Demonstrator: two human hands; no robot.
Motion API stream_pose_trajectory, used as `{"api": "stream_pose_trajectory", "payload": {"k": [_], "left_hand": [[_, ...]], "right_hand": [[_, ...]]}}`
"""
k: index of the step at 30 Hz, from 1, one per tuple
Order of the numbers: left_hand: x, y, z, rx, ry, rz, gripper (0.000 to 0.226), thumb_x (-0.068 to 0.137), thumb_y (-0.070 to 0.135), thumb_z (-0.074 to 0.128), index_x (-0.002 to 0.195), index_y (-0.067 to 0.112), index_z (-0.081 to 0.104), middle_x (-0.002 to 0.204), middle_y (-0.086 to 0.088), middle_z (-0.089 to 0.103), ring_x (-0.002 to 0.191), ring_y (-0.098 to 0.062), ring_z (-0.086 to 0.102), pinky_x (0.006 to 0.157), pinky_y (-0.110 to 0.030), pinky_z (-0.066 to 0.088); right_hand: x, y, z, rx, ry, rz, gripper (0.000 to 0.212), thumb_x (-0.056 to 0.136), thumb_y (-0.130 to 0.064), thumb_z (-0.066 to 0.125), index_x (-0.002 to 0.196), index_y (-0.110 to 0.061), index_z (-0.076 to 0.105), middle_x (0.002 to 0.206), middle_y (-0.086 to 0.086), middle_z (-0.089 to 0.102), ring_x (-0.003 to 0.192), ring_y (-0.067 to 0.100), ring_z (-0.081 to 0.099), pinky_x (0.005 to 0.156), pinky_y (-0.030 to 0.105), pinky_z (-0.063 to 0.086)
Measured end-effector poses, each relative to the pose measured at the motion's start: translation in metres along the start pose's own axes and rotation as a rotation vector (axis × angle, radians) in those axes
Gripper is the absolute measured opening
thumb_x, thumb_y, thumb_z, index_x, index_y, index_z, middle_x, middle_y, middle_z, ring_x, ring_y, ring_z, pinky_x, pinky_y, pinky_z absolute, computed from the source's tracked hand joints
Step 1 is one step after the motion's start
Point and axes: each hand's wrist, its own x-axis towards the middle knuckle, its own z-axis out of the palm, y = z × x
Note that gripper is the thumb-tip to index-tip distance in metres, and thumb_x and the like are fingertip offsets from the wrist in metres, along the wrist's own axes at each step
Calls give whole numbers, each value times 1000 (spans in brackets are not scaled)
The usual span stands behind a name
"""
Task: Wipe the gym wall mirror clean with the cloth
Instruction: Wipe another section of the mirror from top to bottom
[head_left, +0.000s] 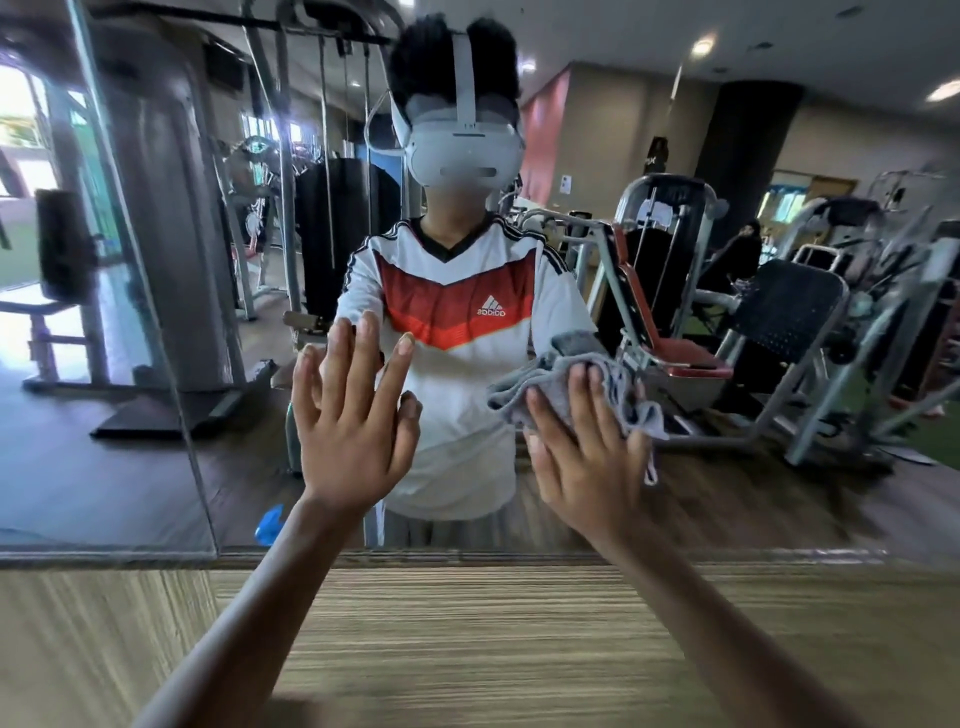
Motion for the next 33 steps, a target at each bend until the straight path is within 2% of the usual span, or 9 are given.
{"api": "stream_pose_trajectory", "payload": {"k": [3, 5, 7, 9, 12, 18, 21, 26, 33], "left_hand": [[1, -2, -1, -11, 4, 9, 56, 97, 30, 48, 150, 14, 43, 156, -20, 36, 151, -32, 24, 122, -51, 13], [1, -4, -2, -18, 8, 19, 55, 97, 30, 48, 150, 14, 44, 156, -20, 37, 151, -32, 24, 122, -50, 13], [1, -5, -2, -18, 6, 23, 55, 97, 30, 48, 150, 13, 44, 157, -20, 35, 151, -32, 24, 122, -50, 13], [0, -1, -1, -16, 11, 16, 56, 97, 30, 48, 150, 12, 43, 159, -20, 31, 151, -34, 23, 122, -52, 14], [-6, 10, 2, 7, 1, 31, 62, 94, 32, 51, 151, 9, 40, 162, -22, 20, 149, -40, 24, 120, -56, 18], [-4, 9, -5, -51, -15, 18, 56, 95, 31, 52, 147, 10, 46, 160, -21, 24, 152, -35, 19, 123, -50, 13], [-2, 7, -9, -88, -51, 22, 53, 95, 29, 52, 145, 9, 50, 159, -22, 26, 152, -33, 19, 123, -49, 12], [1, 2, -17, -101, -108, 26, 56, 95, 32, 51, 148, 14, 46, 159, -22, 29, 152, -33, 20, 122, -51, 14], [46, 3, -19, -73, -71, -31, 54, 92, 38, 51, 144, 21, 51, 150, -20, 35, 145, -34, 22, 118, -53, 14]], "right_hand": [[-26, -34, 8, 72, -176, -271, 45, 100, -36, 46, 145, -30, 50, 155, 4, 37, 114, 18, 66, 86, 43, 43], [-55, -20, 9, 103, -269, -475, 44, 95, -31, 56, 140, -33, 57, 151, -4, 45, 98, 17, 70, 104, 48, 38], [-79, 20, 7, 123, -308, -600, 47, 94, -24, 62, 139, -33, 54, 149, -8, 48, 106, 19, 68, 114, 51, 32], [-86, 69, -7, 19, -299, -690, 46, 102, -18, 47, 146, -28, 41, 155, -3, 37, 119, 19, 61, 104, 53, 45], [-52, 97, -29, -1, -293, -464, 44, 108, -26, 28, 152, -27, 31, 158, 5, 34, 131, 19, 54, 86, 49, 56], [20, 2, -1, 25, 14, -7, 47, 106, -39, 32, 151, -28, 27, 161, 6, 20, 148, 18, 27, 82, 37, 37], [-14, -15, 2, 15, -126, -300, 46, 102, -40, 46, 148, -32, 46, 158, 4, 33, 129, 14, 54, 89, 39, 41], [-45, 54, -14, -71, -258, -721, 43, 103, -28, 43, 146, -27, 50, 153, -5, 43, 127, 17, 55, 117, 57, 23], [79, 36, -18, -37, 38, -49, 47, 105, -36, 39, 150, -27, 41, 159, 8, 31, 148, 20, 29, 95, 41, 40]]}}
